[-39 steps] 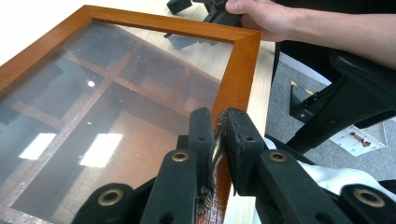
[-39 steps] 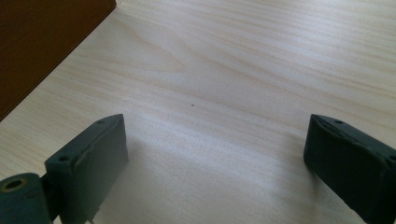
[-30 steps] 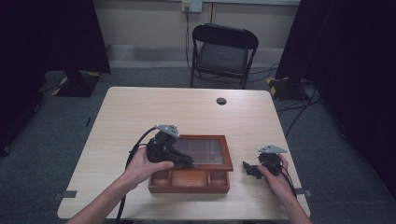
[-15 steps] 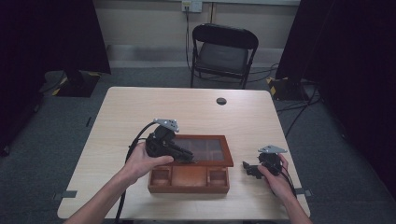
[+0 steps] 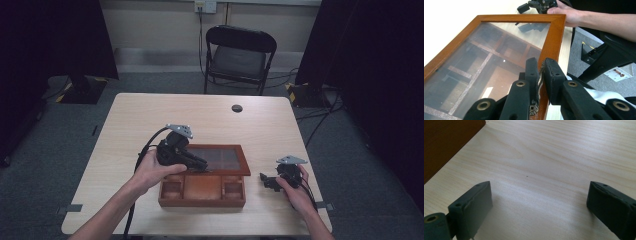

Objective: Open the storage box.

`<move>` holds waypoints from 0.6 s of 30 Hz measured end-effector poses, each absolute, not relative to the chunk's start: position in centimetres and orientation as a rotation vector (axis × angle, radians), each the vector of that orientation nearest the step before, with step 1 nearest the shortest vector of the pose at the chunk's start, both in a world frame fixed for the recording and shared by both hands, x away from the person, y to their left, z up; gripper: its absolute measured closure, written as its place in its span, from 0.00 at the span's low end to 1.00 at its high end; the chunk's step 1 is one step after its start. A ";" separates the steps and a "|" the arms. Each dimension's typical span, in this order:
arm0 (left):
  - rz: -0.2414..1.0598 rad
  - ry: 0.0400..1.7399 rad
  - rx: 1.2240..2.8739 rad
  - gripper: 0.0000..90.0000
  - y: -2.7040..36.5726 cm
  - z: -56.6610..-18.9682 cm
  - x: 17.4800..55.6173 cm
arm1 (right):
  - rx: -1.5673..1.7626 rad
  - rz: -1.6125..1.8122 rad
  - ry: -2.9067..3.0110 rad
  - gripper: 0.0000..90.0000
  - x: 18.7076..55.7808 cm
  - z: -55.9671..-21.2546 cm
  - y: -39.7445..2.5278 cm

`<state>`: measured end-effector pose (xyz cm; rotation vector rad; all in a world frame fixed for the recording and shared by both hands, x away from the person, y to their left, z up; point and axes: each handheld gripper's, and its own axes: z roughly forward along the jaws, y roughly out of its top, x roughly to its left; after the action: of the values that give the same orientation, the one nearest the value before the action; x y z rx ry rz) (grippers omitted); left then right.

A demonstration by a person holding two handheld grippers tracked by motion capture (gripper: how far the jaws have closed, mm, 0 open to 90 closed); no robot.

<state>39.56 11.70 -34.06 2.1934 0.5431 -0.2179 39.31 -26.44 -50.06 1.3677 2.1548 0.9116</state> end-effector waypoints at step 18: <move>-0.204 0.549 2.192 0.91 11.7 -33.0 40.2 | 1.366 0.911 2.156 0.06 39.3 -50.1 -26.5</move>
<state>40.24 11.66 -32.97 2.1922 0.5493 -0.2041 39.32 -26.45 -50.06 1.3657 2.1561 0.9113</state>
